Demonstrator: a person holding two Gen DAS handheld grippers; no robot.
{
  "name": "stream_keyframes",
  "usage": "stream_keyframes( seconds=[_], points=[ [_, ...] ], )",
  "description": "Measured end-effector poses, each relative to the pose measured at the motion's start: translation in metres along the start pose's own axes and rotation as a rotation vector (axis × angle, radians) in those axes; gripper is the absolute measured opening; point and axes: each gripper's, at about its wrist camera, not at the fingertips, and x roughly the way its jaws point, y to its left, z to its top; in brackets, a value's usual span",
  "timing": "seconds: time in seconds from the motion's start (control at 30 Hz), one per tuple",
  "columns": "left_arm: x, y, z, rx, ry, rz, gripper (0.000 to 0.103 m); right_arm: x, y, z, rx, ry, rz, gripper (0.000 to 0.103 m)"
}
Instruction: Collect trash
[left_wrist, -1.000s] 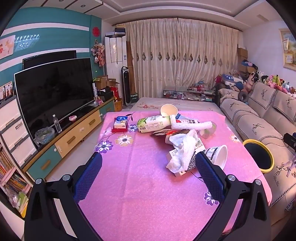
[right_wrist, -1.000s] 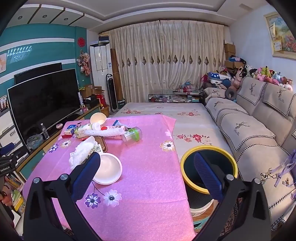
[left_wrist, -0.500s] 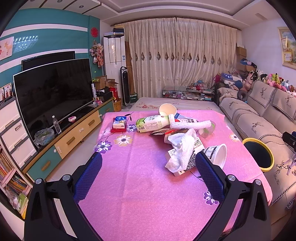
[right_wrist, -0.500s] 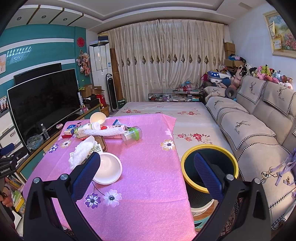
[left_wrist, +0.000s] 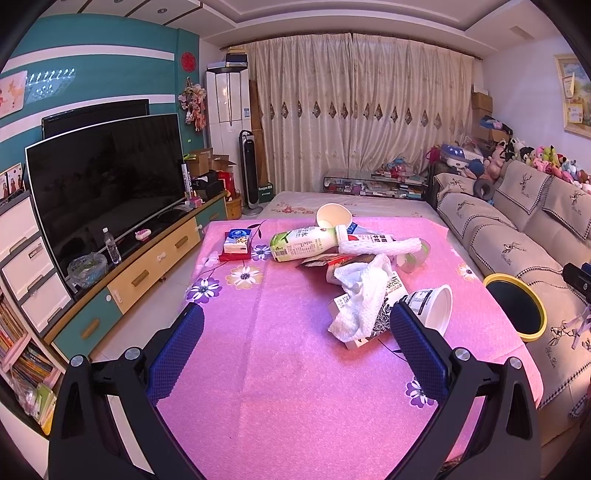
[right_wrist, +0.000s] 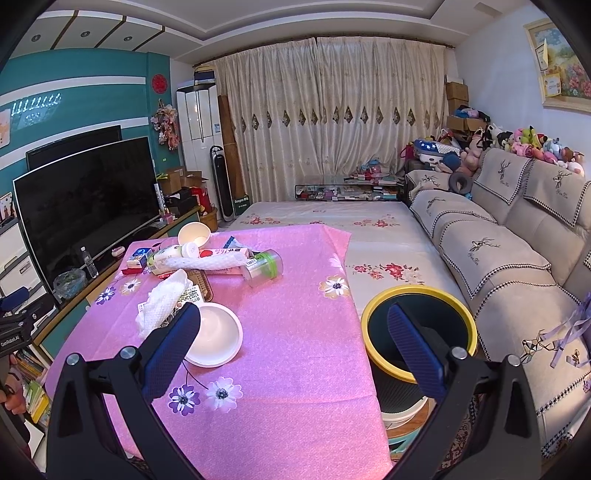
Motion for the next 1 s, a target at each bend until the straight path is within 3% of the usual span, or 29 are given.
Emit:
stream_keyframes(
  seconds=[1.0],
  points=[
    [0.011,-0.004,-0.004,0.014,0.024,-0.005,0.099,0.004,0.000,-0.002,0.003,0.008,0.003,0.097]
  ],
)
